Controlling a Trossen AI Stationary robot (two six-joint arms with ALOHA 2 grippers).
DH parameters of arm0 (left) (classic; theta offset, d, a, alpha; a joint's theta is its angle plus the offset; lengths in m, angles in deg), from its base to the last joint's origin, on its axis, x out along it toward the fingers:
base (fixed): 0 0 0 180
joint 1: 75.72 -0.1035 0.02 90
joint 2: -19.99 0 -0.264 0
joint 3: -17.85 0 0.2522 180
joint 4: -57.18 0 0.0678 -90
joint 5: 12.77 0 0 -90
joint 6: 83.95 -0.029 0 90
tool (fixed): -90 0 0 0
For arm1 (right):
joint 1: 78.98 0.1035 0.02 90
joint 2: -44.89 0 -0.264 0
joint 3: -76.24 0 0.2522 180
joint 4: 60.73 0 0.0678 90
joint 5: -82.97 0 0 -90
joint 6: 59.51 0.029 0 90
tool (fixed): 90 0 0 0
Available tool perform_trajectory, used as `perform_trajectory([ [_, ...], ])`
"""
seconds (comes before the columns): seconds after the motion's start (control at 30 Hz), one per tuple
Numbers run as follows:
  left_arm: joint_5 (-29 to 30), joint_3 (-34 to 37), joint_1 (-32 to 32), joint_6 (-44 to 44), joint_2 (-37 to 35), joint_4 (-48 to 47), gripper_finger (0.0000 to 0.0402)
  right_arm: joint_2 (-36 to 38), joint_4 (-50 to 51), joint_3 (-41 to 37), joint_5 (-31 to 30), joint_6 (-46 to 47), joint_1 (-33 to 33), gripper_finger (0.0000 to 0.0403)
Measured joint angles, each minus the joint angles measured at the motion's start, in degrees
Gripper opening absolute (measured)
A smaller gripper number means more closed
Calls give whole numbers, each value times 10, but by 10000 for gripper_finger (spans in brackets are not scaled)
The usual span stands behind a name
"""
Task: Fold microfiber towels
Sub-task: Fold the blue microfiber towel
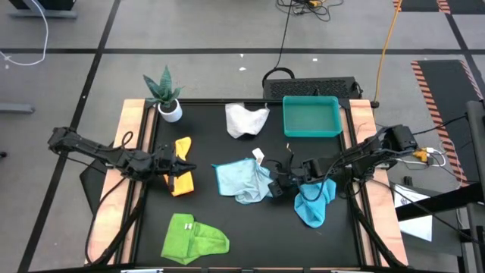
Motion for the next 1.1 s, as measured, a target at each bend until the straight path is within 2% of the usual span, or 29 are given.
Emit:
perform_trajectory([
  [0.2, -15, 0, 0, 0, 0, 0, 24, 0, 4, 0, -3, -38, 0, 108],
  [0.37, -20, 0, 0, 0, 0, 0, 24, 0, 5, -23, -43, -46, -1, 176],
  [0.43, -20, 0, 0, 0, 0, 0, 24, 1, -35, -43, -44, -48, -1, 193],
  [0.53, -20, 0, 0, -2, 0, -1, 24, -5, -163, -93, -51, -56, -1, 202],
  [0.63, -20, 0, 0, -2, 0, -1, 24, -28, -274, -128, -55, -55, -1, 194],
  [0.8, -20, 0, 0, -1, 0, -2, 24, -90, -354, -128, -58, -87, 4, 148],
  [0.9, -20, 0, 0, 8, 0, -2, 24, -97, -352, -129, -50, -97, 7, 100],
  [1.03, -20, 0, 0, 11, 0, -5, 24, -68, -324, -129, -23, -122, 10, 21],
  [1.1, -20, 0, 0, 9, 0, -5, 24, -39, -295, -132, 0, -122, 11, 8],
])
